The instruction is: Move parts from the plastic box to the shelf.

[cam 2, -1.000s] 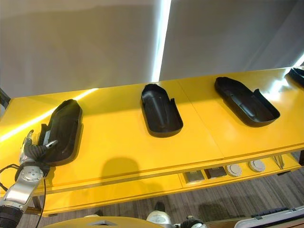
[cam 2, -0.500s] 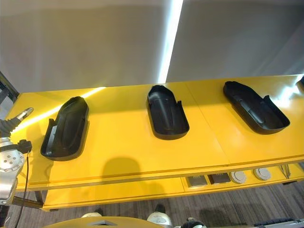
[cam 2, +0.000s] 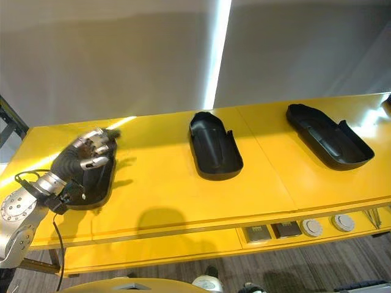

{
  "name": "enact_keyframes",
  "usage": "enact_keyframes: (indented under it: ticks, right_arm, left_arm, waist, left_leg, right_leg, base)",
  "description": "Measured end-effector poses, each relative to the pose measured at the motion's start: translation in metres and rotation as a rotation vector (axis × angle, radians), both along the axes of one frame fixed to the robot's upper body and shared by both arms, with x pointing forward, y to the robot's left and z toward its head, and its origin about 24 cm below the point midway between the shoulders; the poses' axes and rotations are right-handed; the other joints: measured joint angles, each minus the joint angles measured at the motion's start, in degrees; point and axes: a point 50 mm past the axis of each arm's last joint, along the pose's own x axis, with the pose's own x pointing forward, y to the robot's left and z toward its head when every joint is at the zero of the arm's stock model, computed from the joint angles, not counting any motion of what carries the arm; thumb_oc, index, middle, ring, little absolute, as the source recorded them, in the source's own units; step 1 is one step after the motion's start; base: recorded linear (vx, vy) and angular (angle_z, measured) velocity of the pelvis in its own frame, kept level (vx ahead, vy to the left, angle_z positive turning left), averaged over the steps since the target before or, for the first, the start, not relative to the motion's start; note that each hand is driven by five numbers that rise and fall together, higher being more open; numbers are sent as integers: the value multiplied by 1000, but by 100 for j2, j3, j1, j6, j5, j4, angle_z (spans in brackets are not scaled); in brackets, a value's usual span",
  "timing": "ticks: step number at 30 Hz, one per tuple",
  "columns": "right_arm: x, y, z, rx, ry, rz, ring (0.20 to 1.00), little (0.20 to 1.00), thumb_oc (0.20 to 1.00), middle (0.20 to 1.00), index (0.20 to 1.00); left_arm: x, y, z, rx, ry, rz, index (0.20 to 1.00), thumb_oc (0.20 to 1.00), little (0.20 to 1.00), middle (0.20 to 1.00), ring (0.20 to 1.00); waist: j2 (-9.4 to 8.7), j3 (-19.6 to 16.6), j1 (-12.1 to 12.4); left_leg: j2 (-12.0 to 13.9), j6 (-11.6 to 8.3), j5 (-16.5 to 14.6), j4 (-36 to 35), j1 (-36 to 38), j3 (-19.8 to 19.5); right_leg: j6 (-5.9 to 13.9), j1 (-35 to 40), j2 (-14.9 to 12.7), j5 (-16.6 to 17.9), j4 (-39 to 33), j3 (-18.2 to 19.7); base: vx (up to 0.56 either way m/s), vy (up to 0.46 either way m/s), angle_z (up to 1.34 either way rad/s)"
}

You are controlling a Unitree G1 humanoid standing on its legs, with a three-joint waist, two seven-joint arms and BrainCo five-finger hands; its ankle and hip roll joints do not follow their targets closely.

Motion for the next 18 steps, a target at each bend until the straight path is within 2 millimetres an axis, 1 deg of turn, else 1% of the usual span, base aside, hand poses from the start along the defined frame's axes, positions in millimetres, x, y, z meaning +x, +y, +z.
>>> enact_keyframes:
  ticks: [1,3,6,7,9,14,18]
  right_arm:
    - [1,-2,1,2,2,4,1000,1000,1000,1000,1000]
    - [0,-4,1,-1,4,4,1000,1000,1000,1000,1000]
    - [0,-6,2,-6,5,5,1000,1000,1000,1000,1000]
    - [1,-9,3,-10,0,13,1000,1000,1000,1000,1000]
    - [2,-10,4,-12,0,19,1000,1000,1000,1000,1000]
    - [1,-13,4,-17,1,20,1000,1000,1000,1000,1000]
    - [1,-17,6,-24,5,21,1000,1000,1000,1000,1000]
  left_arm:
    - [-3,-2,-3,27,30,-78,200,200,200,200,200]
    - [-6,-4,-5,61,49,-158,200,200,200,200,200]
    - [-8,-6,-6,53,61,-221,200,200,200,200,200]
    - [-12,-8,-7,52,73,-298,200,200,200,200,200]
    - [-16,-8,-8,48,88,-357,200,200,200,200,200]
    - [-24,-7,-17,68,166,-415,200,200,200,200,200]
    - [-33,7,-35,184,308,-369,200,200,200,200,200]
  waist:
    - [28,-24,0]
    - [61,-65,10]
    - [104,-99,23]
    - [137,-121,27]
    - [166,-169,37]
    - [188,-221,39]
    - [208,-233,72]
  left_leg:
    - [-4,0,-1,0,2,10]
    - [-2,0,-3,0,2,14]
    - [-4,1,-4,-1,2,17]
    - [-5,2,-3,-1,0,25]
    - [-4,2,-3,-1,-26,43]
    - [-6,3,-2,-2,-42,56]
    - [-2,3,-3,-3,-49,53]
  right_leg:
    - [1,-5,-1,1,0,14]
    - [2,-8,-3,1,0,23]
    - [3,-10,-10,1,0,29]
    - [3,-19,-9,1,0,46]
    - [3,-69,-14,1,0,80]
    - [5,-89,-14,4,0,88]
    - [5,-91,-29,4,0,84]
  base:
    - [3,36,-2]
    - [0,0,0]
    - [-2,22,0]
    - [0,0,0]
    - [0,22,-6]
    - [0,6,-2]
    - [0,0,0]
